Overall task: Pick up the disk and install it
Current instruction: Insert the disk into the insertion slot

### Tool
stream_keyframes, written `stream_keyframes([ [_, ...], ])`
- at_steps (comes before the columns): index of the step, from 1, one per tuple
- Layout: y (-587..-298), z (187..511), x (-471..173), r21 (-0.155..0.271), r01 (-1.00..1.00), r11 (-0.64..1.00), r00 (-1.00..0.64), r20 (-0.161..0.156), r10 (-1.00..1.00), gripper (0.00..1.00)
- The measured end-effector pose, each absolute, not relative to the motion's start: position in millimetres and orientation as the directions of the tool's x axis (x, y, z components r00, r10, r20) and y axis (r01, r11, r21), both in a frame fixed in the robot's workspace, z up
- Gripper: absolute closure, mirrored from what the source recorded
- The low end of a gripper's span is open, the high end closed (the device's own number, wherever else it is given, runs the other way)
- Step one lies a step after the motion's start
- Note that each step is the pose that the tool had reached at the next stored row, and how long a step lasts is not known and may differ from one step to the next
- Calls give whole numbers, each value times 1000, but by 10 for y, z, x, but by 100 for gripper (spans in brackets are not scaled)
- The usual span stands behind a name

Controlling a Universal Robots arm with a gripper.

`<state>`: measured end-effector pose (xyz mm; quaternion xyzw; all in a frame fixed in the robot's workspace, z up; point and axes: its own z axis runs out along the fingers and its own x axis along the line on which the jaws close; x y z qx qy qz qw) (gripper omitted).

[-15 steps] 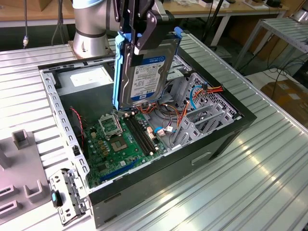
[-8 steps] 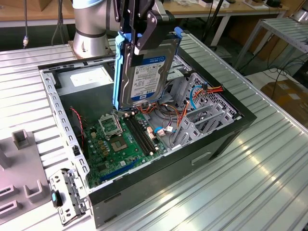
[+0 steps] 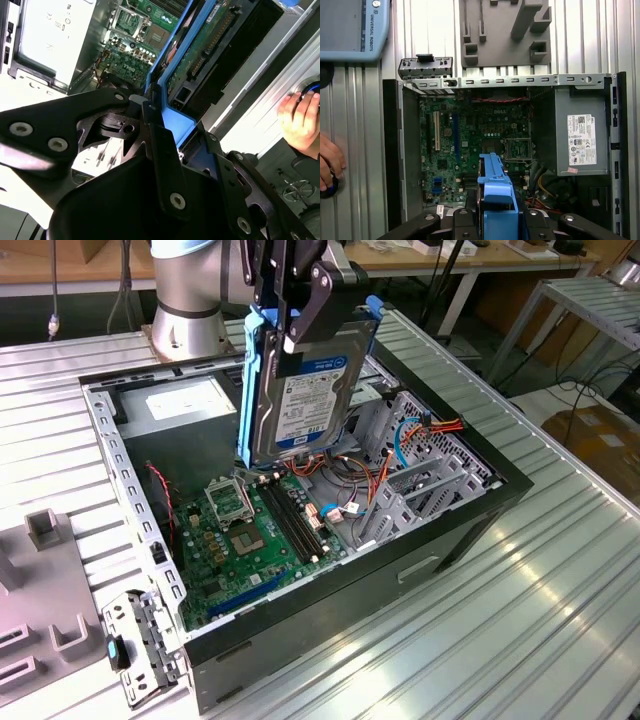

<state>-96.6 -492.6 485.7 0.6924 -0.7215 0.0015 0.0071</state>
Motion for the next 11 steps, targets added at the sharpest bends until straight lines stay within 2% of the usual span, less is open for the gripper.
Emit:
stream_keyframes([
  [11, -4949, 4856, -886, 7, -999, 41, -41, 19, -999, 63],
])
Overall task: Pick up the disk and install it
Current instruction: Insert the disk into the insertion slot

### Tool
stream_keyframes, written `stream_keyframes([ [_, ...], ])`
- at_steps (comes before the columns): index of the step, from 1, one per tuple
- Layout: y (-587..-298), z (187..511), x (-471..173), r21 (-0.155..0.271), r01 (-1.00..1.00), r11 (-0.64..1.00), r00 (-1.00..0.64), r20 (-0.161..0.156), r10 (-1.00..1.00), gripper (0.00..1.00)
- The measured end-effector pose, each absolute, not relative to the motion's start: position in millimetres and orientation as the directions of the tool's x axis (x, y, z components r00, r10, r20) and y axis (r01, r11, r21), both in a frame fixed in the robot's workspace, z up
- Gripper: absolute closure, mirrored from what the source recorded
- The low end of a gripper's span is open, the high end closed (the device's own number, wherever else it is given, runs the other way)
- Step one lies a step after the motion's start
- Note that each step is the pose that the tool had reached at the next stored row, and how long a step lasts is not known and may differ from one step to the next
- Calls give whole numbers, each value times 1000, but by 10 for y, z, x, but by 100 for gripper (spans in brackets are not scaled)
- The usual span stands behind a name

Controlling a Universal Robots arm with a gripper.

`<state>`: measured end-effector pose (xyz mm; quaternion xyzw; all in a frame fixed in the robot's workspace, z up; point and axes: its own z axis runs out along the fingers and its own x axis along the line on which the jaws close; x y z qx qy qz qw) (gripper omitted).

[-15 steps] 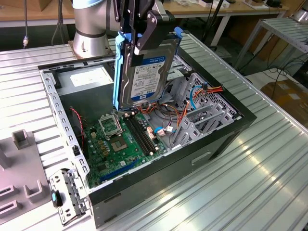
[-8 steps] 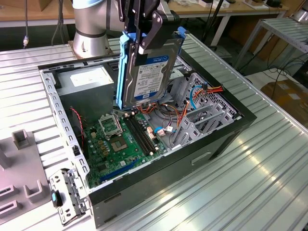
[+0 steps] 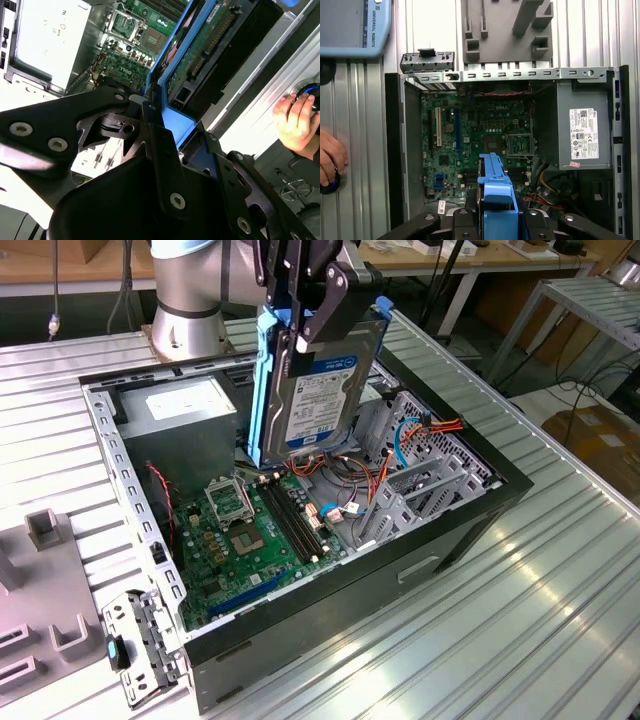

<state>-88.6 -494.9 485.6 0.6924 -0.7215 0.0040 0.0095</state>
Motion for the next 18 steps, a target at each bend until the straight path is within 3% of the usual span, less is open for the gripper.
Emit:
stream_keyframes([
  [18, -5066, 4846, -777, 6, -999, 42, -41, 45, -998, 63],
])
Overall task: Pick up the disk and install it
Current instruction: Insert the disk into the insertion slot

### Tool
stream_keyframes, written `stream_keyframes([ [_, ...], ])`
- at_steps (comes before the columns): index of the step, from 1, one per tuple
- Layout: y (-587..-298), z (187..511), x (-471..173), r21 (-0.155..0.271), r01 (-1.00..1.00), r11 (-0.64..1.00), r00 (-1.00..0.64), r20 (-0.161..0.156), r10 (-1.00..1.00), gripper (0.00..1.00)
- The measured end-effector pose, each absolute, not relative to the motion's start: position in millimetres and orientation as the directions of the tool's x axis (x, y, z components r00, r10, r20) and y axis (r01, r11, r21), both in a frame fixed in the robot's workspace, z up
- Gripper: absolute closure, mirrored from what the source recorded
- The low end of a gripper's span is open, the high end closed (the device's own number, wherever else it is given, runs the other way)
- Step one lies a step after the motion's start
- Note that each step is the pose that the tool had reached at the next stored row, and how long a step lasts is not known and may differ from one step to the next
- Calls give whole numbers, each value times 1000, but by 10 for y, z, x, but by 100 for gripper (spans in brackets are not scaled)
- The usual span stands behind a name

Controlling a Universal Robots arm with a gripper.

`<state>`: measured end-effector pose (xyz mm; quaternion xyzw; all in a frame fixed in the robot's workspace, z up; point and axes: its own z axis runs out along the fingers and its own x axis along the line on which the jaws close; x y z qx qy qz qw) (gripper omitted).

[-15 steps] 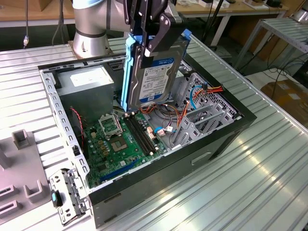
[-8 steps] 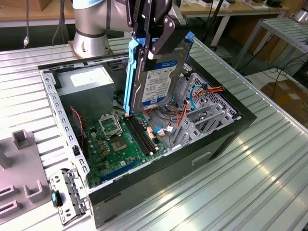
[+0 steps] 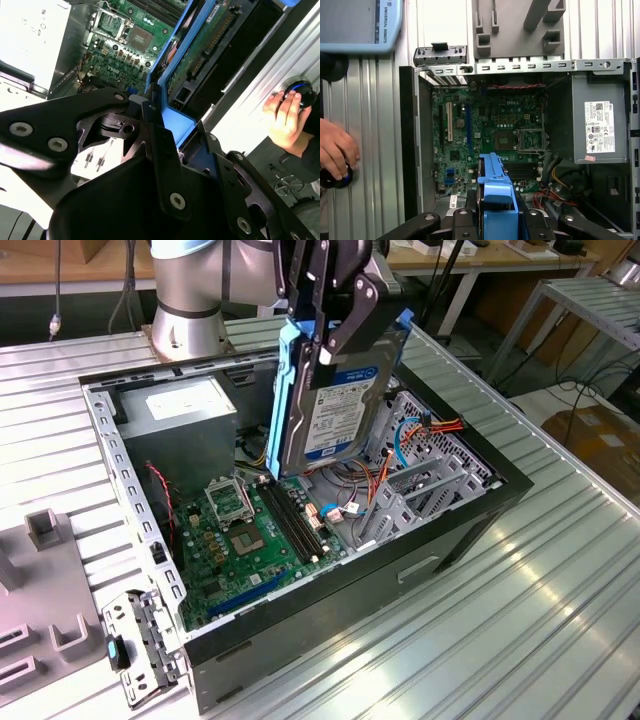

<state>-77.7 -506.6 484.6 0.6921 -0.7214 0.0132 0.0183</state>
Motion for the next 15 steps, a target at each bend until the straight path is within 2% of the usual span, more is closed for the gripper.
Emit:
stream_keyframes([
  [15, -5075, 4842, -640, 6, -999, 42, -41, 47, -998, 63],
])
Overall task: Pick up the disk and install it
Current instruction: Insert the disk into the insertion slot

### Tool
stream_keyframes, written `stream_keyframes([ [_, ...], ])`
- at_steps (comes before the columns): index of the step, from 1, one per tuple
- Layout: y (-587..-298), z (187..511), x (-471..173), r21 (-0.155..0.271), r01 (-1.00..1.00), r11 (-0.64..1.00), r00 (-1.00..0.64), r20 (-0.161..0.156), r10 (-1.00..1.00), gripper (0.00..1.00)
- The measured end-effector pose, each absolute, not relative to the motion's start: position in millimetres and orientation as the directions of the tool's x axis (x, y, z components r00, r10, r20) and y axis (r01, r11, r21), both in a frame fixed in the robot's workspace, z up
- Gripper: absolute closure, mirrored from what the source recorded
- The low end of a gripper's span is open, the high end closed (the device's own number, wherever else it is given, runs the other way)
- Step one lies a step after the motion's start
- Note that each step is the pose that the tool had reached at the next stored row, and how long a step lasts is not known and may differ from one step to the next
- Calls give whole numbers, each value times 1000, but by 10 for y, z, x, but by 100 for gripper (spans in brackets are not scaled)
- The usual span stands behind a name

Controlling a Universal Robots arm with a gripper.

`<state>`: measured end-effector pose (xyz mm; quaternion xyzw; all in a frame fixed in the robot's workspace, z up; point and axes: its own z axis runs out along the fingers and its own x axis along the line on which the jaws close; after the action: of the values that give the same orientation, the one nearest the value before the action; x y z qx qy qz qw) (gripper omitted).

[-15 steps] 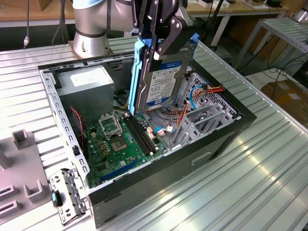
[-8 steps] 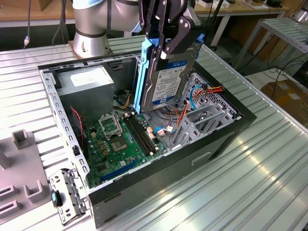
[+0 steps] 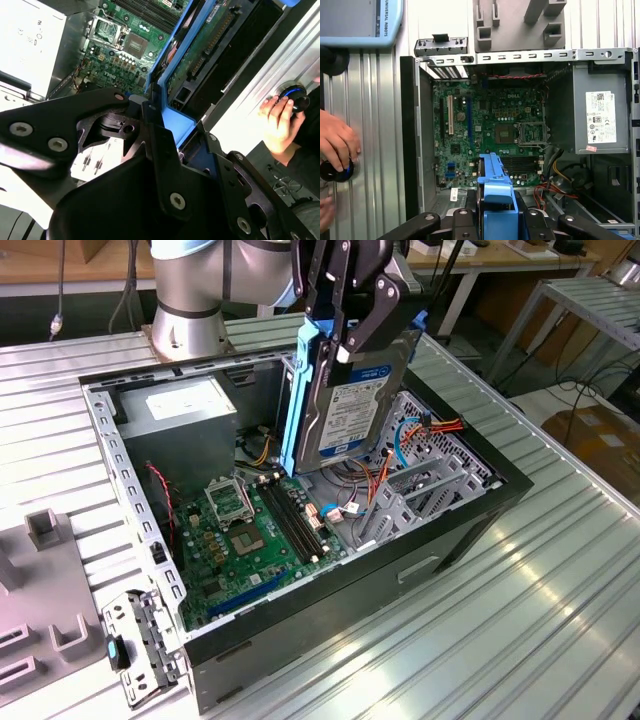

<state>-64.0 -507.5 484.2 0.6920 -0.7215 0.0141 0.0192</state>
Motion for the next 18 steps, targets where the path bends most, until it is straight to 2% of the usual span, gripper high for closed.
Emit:
stream_keyframes([
  [9, -5112, 4840, -640, 6, -999, 42, -41, 47, -998, 63],
  [14, -5256, 4826, -627, 6, -999, 42, -41, 47, -998, 63],
  [18, -5280, 4816, -419, 6, -999, 42, -41, 47, -998, 63],
])
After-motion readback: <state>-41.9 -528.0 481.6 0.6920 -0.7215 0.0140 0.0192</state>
